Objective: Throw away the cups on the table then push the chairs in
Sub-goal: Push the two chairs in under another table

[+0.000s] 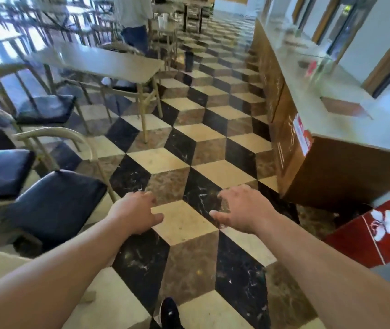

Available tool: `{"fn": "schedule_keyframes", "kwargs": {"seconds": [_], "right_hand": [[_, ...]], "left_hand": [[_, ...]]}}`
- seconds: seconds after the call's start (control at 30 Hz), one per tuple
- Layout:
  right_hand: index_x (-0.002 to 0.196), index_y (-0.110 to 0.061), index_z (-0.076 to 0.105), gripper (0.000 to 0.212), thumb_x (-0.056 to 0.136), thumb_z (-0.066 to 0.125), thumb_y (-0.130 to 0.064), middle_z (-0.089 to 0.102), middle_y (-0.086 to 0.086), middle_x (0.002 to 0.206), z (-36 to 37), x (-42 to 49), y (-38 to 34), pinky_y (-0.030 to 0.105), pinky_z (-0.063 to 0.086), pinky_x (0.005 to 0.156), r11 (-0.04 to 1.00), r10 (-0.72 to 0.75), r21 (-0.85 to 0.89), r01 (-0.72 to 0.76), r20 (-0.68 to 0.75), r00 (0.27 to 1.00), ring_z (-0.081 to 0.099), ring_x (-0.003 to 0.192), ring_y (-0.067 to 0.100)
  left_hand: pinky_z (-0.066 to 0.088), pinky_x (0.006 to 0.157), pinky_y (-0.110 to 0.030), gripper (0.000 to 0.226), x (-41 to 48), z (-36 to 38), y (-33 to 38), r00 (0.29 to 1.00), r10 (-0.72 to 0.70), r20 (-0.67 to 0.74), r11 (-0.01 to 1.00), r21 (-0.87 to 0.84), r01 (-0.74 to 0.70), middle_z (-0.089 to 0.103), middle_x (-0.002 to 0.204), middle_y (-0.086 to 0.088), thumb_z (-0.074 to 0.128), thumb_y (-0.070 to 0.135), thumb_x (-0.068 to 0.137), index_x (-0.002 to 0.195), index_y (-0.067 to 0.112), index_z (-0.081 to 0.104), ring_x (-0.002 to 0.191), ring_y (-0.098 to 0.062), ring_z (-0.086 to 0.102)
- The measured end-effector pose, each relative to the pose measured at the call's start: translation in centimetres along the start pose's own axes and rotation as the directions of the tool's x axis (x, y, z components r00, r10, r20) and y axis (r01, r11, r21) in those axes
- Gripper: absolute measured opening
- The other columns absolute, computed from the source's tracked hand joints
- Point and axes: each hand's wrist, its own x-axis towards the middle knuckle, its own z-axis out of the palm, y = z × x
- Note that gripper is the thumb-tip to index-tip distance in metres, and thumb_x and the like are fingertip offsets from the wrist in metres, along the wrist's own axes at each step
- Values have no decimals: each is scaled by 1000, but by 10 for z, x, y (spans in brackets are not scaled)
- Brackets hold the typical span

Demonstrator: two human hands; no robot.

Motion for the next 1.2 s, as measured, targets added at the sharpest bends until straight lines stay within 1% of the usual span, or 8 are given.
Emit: {"fn": "schedule_keyframes", "kwargs": {"seconds": [0.13,0.3,0.43,0.6,0.73,0.9,1.1,1.2], "right_hand": [[147,-30,51,78,91,47,-84,63,-1,144,-37,99,-1,43,53,93,998,-41,52,39,46,998,61,126,24],[148,-29,53,77,94,47,-83,61,-2,148,-85,210,-7,46,54,101,994,-106,30,106,12,994,56,133,24],[139,-26,59,71,96,45,-81,65,-1,136,-105,293,-19,43,54,99,979,-198,-39,198,11,980,58,125,23],[144,-29,56,71,94,53,-79,64,-2,141,-110,414,-37,42,54,98,942,-334,32,335,-20,942,59,128,22],[136,-33,63,72,89,47,-85,68,-5,135,-104,525,-51,41,57,93,885,-464,34,464,9,886,63,122,20],[140,-36,58,74,87,49,-87,68,-6,134,-119,649,-74,43,59,89,808,-589,17,589,63,806,64,122,20],[135,-34,61,72,90,43,-87,67,-3,130,-142,763,-135,45,54,95,691,-712,-113,714,59,699,60,122,24],[133,-34,63,72,91,38,-87,68,-3,129,-140,802,-181,52,43,112,622,-765,-134,772,106,635,58,127,26]], "left_hand": [[55,83,-37,65,74,-35,-30,998,-67,10,995,-69,67,66,131,2,64,69,90,142,31,55,114,-23,64],[59,77,-41,58,147,-82,-76,981,-185,-50,971,-164,175,66,111,7,67,70,87,132,34,57,95,-19,64],[52,62,-28,63,192,-105,-111,958,-269,-104,947,-211,243,66,112,12,70,73,85,136,38,57,89,-10,63],[56,75,-30,60,252,-123,-155,904,-404,-139,894,-269,358,69,127,5,75,65,87,136,35,58,107,-16,68],[53,86,-36,62,304,-137,-185,848,-519,-107,834,-282,475,67,133,1,73,61,91,142,30,57,116,-20,65],[56,83,-34,58,356,-163,-214,769,-638,-46,728,-361,583,66,129,5,72,64,91,137,33,59,105,-15,65],[52,74,-26,62,404,-180,-243,636,-772,-20,566,-476,673,65,134,7,73,63,91,142,32,56,109,-11,64],[46,66,-19,60,425,-181,-268,587,-810,4,500,-518,694,67,133,9,74,62,91,141,32,59,105,-7,64]]}}
